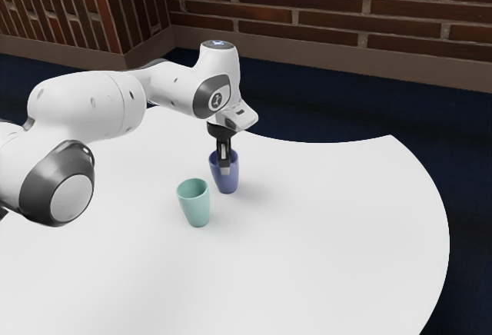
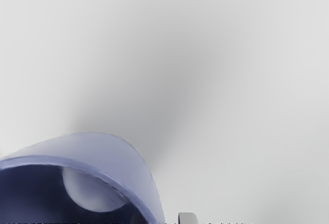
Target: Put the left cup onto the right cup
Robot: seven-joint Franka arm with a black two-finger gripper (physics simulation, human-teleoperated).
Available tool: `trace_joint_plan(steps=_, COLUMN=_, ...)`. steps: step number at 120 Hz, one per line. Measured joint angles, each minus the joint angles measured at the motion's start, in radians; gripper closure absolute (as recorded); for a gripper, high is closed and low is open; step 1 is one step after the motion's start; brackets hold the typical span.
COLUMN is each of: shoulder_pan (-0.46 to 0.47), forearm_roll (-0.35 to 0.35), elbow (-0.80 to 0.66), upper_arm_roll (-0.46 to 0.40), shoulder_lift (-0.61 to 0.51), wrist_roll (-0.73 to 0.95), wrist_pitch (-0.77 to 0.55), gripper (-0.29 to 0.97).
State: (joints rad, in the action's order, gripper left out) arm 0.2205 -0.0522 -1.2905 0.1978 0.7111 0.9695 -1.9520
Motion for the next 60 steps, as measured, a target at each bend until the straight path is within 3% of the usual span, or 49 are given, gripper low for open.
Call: trace_joint_plan(steps=60, shoulder_pan=0.000, forearm_roll=0.009, elbow=0.000, upper_arm_roll=0.001, shoulder_lift=-0.013, wrist_roll=-0.007, wrist_pitch=0.007, gripper=0.78)
